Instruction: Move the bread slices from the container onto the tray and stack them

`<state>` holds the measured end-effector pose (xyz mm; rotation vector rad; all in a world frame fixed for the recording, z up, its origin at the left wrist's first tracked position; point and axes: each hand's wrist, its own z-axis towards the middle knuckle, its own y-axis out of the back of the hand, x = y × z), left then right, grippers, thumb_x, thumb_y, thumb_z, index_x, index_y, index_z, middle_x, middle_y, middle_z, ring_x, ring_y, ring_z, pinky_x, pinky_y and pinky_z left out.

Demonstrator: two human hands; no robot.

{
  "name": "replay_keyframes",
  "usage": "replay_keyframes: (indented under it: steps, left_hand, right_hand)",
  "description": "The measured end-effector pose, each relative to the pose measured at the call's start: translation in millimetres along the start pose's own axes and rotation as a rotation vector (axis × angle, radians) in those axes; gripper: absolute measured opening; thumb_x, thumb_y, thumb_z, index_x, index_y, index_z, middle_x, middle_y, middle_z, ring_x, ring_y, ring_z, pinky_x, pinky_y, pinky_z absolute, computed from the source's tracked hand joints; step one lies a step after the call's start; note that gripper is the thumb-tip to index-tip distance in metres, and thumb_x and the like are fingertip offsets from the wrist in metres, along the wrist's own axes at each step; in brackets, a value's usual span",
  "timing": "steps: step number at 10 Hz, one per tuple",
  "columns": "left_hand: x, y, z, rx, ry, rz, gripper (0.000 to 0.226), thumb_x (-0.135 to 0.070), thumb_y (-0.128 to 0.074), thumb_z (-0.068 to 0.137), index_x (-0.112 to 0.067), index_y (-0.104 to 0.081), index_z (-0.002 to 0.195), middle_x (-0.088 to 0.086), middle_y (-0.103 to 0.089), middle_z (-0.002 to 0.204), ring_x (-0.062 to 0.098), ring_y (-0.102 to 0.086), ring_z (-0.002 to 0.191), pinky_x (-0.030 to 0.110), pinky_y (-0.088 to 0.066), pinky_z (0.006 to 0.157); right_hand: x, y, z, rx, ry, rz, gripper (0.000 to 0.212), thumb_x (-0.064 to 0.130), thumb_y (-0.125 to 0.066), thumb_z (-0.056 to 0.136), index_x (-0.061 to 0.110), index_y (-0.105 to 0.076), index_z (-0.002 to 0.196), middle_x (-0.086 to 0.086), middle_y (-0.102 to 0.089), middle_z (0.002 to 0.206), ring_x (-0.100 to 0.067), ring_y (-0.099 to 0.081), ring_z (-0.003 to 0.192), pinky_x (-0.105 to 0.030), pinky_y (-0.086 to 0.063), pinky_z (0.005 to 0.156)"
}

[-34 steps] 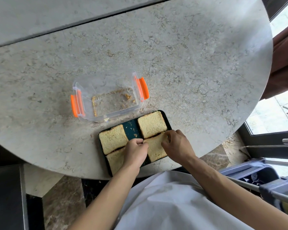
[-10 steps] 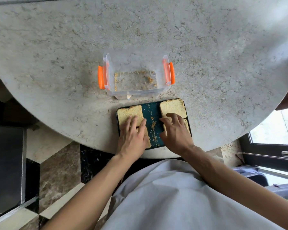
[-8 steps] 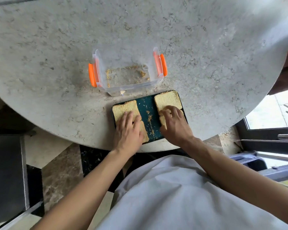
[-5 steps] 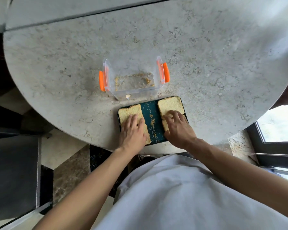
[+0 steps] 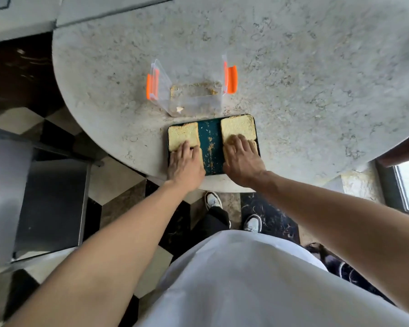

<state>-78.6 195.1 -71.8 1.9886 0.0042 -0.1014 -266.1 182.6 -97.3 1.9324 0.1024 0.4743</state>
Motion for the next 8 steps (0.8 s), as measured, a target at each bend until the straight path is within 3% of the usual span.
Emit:
replay_keyframes:
  steps: [2,5,8]
  left_hand:
    - [6.3,6.2,-1.6,0.008,-0.004,0.017,0.07,-0.033,-0.05,0.097,-0.015,-0.017,0.157,0.019,-0.007,0.168,0.036,-0.006,0.154,0.052,-0.011,0.124]
    - [7.9,2.5,-5.2,0.029,-0.134,0.037,0.066,-0.03,-0.047,0.097,-0.021,-0.019,0.157,0.015,-0.006,0.169,0.034,-0.004,0.154,0.053,-0.011,0.124]
    - [5.2,7.6,-9.9,0.029,-0.049,-0.064,0.073,-0.051,-0.04,0.099,-0.017,-0.013,0.158,0.017,-0.005,0.168,0.035,-0.006,0.154,0.054,-0.011,0.123]
  right_hand:
    - [-15.4,1.6,-3.6,-0.024,0.08,0.032,0.062,0.034,-0.041,0.096,0.011,-0.026,0.151,-0.018,-0.022,0.161,-0.036,-0.012,0.15,-0.052,-0.013,0.122]
    - [-18.9,10.6,-12.4,0.018,0.029,-0.076,0.066,0.036,-0.046,0.093,0.013,-0.028,0.152,-0.018,-0.019,0.163,-0.036,-0.013,0.15,-0.051,-0.013,0.122]
    - [-4.2,23.7,2.0,0.135,-0.065,-0.028,0.069,0.054,-0.036,0.098,0.018,-0.024,0.155,-0.016,-0.008,0.166,-0.039,0.001,0.152,-0.058,-0.009,0.121]
